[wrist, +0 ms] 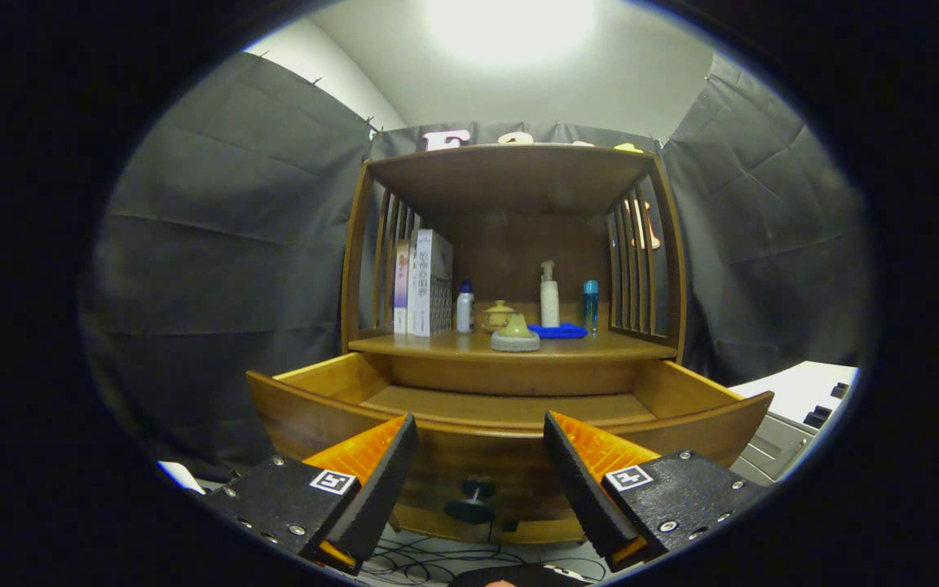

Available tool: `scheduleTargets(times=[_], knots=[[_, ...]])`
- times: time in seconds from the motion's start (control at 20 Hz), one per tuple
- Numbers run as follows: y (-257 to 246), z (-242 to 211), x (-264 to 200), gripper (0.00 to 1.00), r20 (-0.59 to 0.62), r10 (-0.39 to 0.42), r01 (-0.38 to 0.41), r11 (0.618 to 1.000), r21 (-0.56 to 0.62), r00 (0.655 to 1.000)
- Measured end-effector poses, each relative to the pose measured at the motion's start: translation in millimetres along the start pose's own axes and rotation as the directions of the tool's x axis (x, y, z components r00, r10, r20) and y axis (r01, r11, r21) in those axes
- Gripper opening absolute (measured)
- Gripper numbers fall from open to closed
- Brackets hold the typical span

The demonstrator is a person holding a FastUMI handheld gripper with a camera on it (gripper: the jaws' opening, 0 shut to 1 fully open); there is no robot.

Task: Pull open the drawer, take out the items inside it, and place them on the countertop above the cabinet.

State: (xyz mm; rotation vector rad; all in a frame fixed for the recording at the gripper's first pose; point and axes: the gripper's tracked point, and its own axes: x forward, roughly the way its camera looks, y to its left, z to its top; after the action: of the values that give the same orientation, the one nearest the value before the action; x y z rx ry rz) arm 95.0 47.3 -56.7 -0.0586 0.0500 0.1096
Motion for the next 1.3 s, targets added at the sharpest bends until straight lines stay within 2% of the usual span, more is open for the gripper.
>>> scheduleTargets(times=[0.2, 0.55, 0.95, 1.2, 1.3], knots=[[-1, -28, 3, 0.96, -0.062, -0.016, 0.018, 0.999, 0.027, 0.998], [0, -60, 12, 0.96, -0.117, -0.037, 0.035, 0.999, -0.022, 0.992], [-7, -60, 19, 0.93, -0.107, -0.085, 0.080, 0.995, -0.055, 0.991], [-15, -57, 31, 0.94, -0.117, -0.121, 0.120, 0.993, -0.014, 0.986], [-15, -59, 31, 0.93, -0.107, -0.127, 0.121, 0.991, -0.056, 0.986]])
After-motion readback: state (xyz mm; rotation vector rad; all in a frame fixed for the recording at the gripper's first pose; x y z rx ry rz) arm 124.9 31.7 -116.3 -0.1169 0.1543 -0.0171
